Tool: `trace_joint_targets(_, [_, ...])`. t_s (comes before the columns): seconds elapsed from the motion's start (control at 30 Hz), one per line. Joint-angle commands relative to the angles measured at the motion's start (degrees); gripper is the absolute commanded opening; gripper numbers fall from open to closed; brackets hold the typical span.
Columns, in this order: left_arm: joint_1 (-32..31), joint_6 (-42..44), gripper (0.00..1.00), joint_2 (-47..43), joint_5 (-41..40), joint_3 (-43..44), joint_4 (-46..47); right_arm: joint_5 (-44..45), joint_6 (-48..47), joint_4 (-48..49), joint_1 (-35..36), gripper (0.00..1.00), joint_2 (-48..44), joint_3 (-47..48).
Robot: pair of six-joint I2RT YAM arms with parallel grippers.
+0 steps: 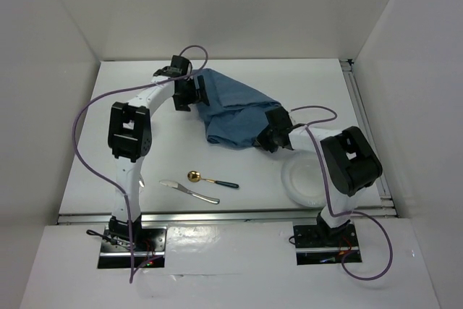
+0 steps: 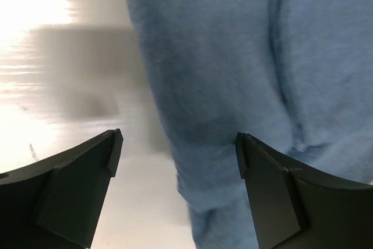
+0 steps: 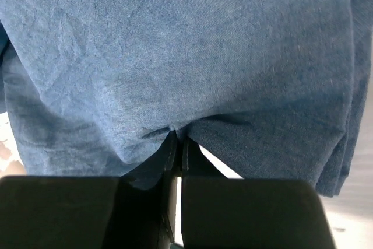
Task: Set the dinner table for one person
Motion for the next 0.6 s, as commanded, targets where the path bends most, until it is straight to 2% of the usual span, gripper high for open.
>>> trace_joint_targets(0.0, [0.0, -2.1, 0.97, 2.8, 3.1, 1.4, -0.6, 2.9, -3.7, -1.7, -1.8, 0.0, -0.3, 0.1])
trace_joint_targets(0.1, [0.0, -2.7, 0.92, 4.2, 4.2, 2.6, 1.1, 2.9, -5.4, -1.7, -1.8, 0.0, -0.8, 0.1])
trace_joint_targets(0.17, [0.0, -2.7, 0.75, 5.0, 4.3, 3.7, 1.6, 2.4, -6.2, -2.3, -2.3, 0.0, -0.8, 0.6])
trace_joint_targets(0.2, [0.0, -3.3, 0.63, 5.7, 4.3, 4.3, 1.6, 2.4, -7.3, -2.8, -2.3, 0.0, -0.8, 0.6])
trace_joint_targets(0.27, [0.0, -3.3, 0.29, 5.7, 3.6, 4.9, 1.6, 2.4, -8.6, -3.3, -2.8, 0.0, -0.8, 1.9])
trace_joint_targets(0.3, [0.0, -3.3, 0.0, 4.9, 2.6, 4.9, 1.6, 2.4, -10.3, -3.3, -3.6, 0.0, -0.8, 1.9])
trace_joint_targets(0.43, [0.0, -3.3, 0.0, 0.4, -0.5, 1.8, 1.0, -1.3, -17.0, -0.2, -8.3, 0.0, 0.5, 4.0])
trace_joint_targets(0.5, [0.0, -2.7, 0.0, -2.4, -1.9, -2.2, 0.3, -6.2, -20.0, -0.2, -13.3, 0.0, 3.8, 10.1])
trace_joint_targets(0.53, [0.0, -2.7, 0.0, -3.9, -2.6, -4.0, -0.2, -8.3, -23.7, -1.9, -14.9, 0.0, 9.0, 13.4])
trace_joint_targets(0.57, [0.0, -2.7, 0.0, -7.5, -2.6, -8.5, -0.2, -9.8, -25.3, -3.8, -17.7, 0.0, 12.2, 21.9])
